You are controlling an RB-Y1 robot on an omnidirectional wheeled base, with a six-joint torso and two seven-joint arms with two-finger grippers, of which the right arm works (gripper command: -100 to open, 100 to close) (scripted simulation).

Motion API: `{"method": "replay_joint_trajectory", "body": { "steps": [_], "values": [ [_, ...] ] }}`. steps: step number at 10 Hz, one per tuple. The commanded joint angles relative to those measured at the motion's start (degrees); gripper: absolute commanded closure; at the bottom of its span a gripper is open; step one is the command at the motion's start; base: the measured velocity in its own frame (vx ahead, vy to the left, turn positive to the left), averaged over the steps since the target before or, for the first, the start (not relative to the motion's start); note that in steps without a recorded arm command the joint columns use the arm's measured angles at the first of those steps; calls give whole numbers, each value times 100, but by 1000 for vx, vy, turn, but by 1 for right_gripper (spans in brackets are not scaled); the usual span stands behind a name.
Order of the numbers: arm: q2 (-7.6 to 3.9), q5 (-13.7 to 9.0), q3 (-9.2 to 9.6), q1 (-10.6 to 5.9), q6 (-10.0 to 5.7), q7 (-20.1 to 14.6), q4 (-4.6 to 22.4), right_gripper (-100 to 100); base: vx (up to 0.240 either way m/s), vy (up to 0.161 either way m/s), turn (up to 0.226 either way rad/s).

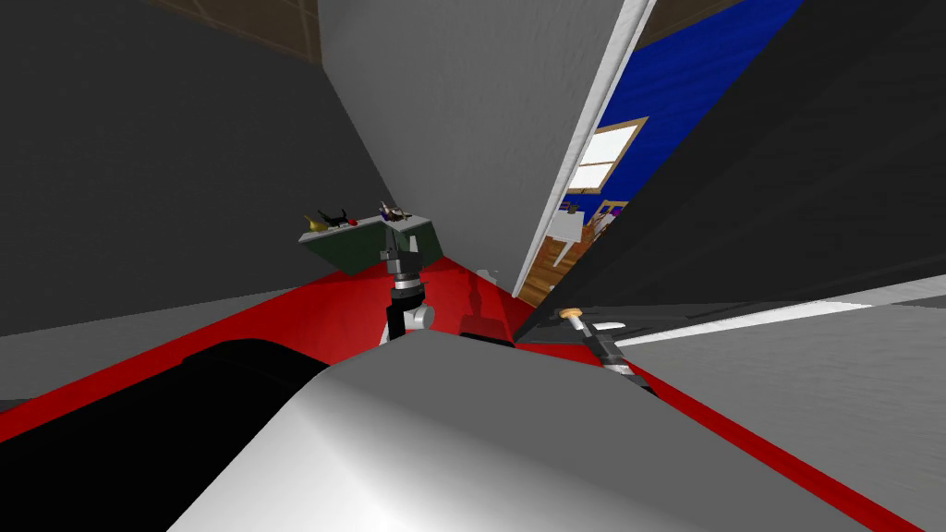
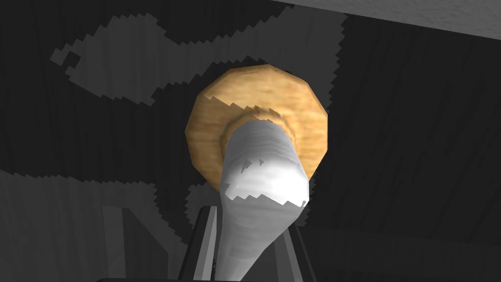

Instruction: Pull the door open

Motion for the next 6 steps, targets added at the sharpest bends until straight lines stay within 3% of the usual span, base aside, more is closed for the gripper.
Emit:
{"method": "replay_joint_trajectory", "body": {
  "steps": [1, 5, 6],
  "values": [
    [55, 3, 63, 75, 118, 90, -192, 100, -108, -49, 22],
    [122, -180, 160, 104, 642, 456, -798, 100, -167, -81, 93],
    [131, -203, 173, 107, 708, 503, -875, 100, -175, -115, 86]
  ]
}}
